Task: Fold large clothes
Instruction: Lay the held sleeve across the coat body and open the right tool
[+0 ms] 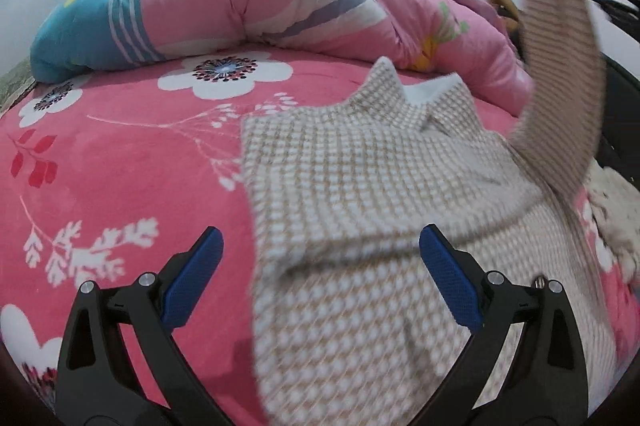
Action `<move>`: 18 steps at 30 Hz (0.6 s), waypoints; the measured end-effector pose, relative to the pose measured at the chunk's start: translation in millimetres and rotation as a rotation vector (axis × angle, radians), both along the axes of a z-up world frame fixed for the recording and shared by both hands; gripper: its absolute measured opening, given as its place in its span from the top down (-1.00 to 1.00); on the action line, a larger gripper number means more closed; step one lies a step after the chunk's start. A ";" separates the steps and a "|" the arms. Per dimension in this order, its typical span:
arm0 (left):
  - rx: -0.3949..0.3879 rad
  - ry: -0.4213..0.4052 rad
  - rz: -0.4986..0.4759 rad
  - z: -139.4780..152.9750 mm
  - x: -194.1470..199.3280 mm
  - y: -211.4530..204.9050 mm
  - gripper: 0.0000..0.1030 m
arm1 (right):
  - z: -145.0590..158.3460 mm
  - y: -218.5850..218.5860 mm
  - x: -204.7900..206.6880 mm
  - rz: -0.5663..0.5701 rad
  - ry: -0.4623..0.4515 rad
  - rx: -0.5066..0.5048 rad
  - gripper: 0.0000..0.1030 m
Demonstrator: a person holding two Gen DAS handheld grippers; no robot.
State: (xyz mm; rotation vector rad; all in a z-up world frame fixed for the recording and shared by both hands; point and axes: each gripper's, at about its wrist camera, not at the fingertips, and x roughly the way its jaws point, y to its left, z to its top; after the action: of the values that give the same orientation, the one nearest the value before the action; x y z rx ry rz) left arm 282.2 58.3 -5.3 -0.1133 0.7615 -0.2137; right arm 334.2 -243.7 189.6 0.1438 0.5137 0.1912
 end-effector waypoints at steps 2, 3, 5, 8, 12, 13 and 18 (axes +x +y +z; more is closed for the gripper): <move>-0.025 0.002 -0.015 -0.2 -4.1 5.5 -0.85 | -23.9 41.5 2.0 0.074 0.028 -0.039 0.59; -0.037 0.004 -0.014 -0.2 -6.6 9.5 -0.85 | -44.1 69.2 3.0 0.128 0.060 -0.076 0.58; -0.062 0.012 -0.009 -1.3 -13.5 22.4 -0.84 | -78.1 105.7 3.2 0.211 0.127 -0.115 0.55; -0.102 0.036 -0.003 -7.9 -18.7 37.7 -0.77 | -149.2 159.6 6.0 0.381 0.333 -0.150 0.09; -0.138 0.085 -0.003 -16.1 -4.3 41.9 -0.54 | -205.2 180.8 1.9 0.498 0.512 -0.160 -0.03; -0.144 0.088 -0.006 -16.3 0.2 41.0 -0.51 | -203.5 173.8 0.5 0.512 0.511 -0.134 -0.12; -0.198 0.071 -0.039 -14.6 16.0 33.9 -0.42 | -164.6 88.8 -0.4 0.450 0.432 0.043 -0.47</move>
State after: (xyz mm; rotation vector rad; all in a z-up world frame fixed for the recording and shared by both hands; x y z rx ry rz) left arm 298.1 92.2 -19.8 -0.2950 0.8123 -0.3234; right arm 333.8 -154.9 25.0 0.1095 0.9706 0.6193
